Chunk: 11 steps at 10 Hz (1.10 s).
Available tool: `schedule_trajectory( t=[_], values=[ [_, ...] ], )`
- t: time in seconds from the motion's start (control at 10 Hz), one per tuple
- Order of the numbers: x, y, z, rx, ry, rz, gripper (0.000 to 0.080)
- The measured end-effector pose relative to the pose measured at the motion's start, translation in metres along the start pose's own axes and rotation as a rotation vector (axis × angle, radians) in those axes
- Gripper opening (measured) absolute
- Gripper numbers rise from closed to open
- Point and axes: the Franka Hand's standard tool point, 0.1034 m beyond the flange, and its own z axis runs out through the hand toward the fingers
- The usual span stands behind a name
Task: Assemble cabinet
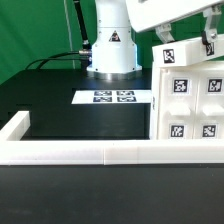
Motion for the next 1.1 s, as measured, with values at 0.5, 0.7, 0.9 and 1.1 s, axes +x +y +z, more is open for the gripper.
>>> schedule_trajectory(
  t=[0.5, 0.7, 0.9, 1.1],
  values=[
    [-0.0004, 0.0021, -0.0006, 0.013, -0.026, 0.405, 0.0566],
    [-0.0009, 0.0025, 0.0000, 0.020, -0.046, 0.581, 0.0566],
    [-0.0020, 0.0023, 0.0004, 0.022, -0.062, 0.752, 0.0566],
    [-0.0022, 0.0020, 0.0004, 0.022, -0.072, 0.885, 0.0566]
  ],
)
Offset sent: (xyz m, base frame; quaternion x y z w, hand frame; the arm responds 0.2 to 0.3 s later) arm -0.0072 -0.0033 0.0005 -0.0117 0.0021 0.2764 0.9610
